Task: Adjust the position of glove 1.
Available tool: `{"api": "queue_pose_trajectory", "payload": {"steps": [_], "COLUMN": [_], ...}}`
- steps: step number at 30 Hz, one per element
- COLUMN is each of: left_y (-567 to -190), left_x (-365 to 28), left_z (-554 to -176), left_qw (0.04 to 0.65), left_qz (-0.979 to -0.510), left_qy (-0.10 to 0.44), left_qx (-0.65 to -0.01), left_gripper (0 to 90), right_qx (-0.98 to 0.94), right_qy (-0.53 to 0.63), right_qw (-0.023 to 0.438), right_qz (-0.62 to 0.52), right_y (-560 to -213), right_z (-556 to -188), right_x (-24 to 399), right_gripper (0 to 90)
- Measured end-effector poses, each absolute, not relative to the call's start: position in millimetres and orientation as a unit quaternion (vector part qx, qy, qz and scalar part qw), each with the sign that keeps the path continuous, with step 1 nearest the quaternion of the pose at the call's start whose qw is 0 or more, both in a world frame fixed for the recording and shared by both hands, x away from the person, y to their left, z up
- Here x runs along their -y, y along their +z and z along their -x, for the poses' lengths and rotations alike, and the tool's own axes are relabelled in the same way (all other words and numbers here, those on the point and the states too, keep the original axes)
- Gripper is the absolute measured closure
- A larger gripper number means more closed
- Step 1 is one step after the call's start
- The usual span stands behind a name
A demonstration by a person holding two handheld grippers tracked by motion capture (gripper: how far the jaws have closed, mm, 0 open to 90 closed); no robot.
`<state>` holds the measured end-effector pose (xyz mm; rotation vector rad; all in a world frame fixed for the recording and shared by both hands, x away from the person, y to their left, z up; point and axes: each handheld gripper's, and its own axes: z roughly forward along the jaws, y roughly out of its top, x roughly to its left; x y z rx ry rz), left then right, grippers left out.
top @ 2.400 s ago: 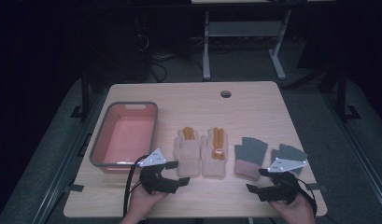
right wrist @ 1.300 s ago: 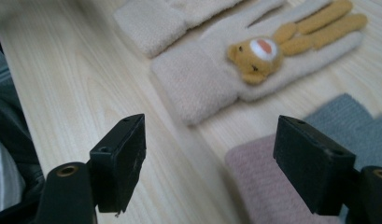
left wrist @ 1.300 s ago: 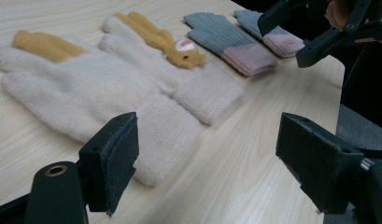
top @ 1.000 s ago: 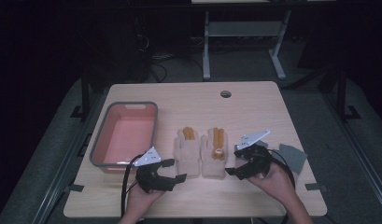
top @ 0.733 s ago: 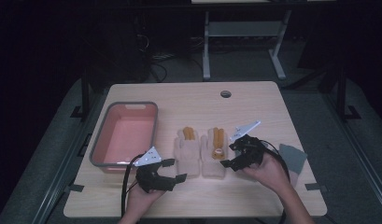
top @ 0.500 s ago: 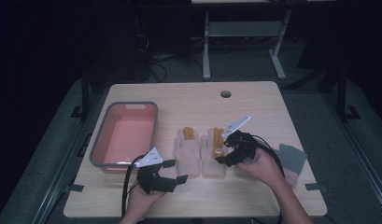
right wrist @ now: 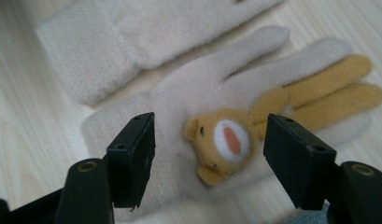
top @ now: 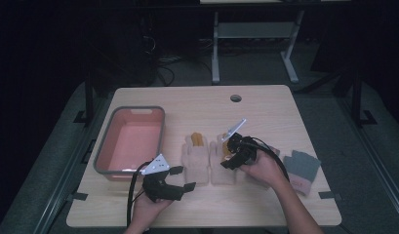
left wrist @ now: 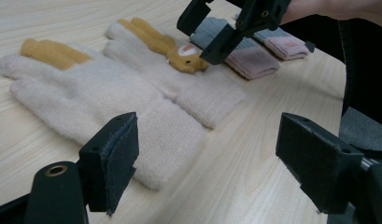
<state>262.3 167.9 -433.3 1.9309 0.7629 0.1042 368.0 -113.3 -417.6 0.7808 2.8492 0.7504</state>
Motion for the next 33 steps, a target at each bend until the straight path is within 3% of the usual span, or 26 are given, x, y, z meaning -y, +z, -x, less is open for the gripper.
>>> {"api": "queue_pose_trajectory", "payload": {"steps": [12, 22, 33], "left_y": [-431, -431, -431], "left_x": [-168, -170, -170], "left_z": [-260, -261, -261], "left_qw": [0.509, 0.507, 0.508], "left_qz": [-0.801, -0.802, -0.801], "left_qy": [0.051, 0.051, 0.051], "left_qx": [-0.312, -0.313, -0.314], "left_gripper": [21.3, 21.4, 21.4], "right_qx": [-0.94, -0.939, -0.933], "right_qy": [0.21, 0.204, 0.216], "right_qw": [0.051, 0.064, 0.064], "right_qz": [-0.263, -0.268, -0.281], "right_y": [-433, -441, -440], "right_z": [-376, -376, -374], "right_x": [106, 106, 110], "right_gripper": [38.7, 50.7, 55.7]}}
